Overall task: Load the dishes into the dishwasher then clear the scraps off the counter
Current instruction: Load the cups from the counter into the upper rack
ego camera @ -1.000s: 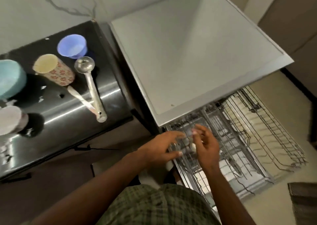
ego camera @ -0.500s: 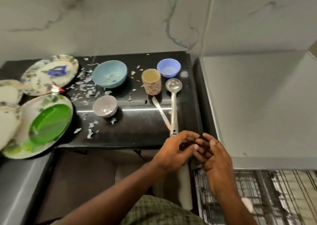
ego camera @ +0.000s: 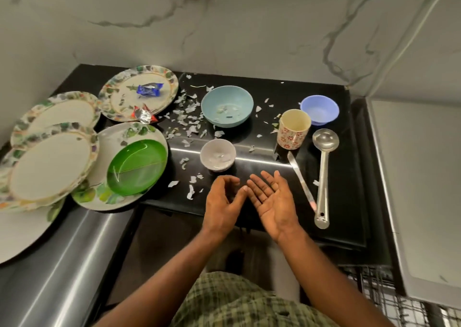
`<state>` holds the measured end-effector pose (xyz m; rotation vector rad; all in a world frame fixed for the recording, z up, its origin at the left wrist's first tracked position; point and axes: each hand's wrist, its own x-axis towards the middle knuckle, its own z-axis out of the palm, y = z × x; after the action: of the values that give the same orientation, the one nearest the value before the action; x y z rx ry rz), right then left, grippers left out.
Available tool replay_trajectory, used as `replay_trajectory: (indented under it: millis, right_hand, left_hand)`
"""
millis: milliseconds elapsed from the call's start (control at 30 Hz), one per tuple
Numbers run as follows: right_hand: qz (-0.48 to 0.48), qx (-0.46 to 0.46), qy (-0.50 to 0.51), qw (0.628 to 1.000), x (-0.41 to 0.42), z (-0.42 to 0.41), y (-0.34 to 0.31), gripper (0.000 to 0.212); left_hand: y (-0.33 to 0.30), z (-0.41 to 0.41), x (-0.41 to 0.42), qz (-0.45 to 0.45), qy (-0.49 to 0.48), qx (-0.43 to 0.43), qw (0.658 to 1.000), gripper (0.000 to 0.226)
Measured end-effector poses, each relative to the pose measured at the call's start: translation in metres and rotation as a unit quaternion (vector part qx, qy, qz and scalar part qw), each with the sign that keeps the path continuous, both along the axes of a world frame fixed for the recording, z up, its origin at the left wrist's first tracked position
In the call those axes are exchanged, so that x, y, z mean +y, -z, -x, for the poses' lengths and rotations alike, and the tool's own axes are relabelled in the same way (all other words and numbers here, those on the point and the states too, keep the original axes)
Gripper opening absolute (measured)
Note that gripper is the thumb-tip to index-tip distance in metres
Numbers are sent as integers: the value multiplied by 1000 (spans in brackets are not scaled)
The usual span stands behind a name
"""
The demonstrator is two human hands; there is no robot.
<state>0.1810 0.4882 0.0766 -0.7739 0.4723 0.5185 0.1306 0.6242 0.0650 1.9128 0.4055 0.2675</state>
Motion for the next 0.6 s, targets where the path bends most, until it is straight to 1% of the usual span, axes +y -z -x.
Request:
replay_trajectory:
  millis: [100, 167, 200, 267, 333, 400, 533, 600]
  right_hand:
    - [2, 6, 2, 1000, 21, -10, 9, 52]
    - [1, 4, 6, 1000, 31, -16, 14, 52]
    - [1, 0, 6, 1000, 35, -18, 16, 51]
    - [2, -13, -2, 1000, 42, -23, 19, 49]
    - [21, -34, -17, 999, 47, -29, 23, 44]
    - [60, -61, -41, 995, 52, -33, 27, 43]
    - [159, -140, -118, 970, 59, -37, 25, 49]
    - [208, -179, -143, 951, 60, -35, 20, 50]
  left_hand:
    - [8, -3, 25, -76, -92, -14, 993, 41]
    - [15, -10, 41, -122, -122, 4, 985, 62]
    - [19, -14, 49, -124, -119, 17, 985, 75]
    - [26, -23, 63, -91, -96, 46, 990, 101]
    - [31, -32, 74, -59, -69, 75, 993, 115]
    - [34, -42, 82, -52, -45, 77, 995, 118]
    - [27, -56, 87, -61, -13, 34, 998, 91]
    - [19, -58, 86, -61, -22, 15, 998, 88]
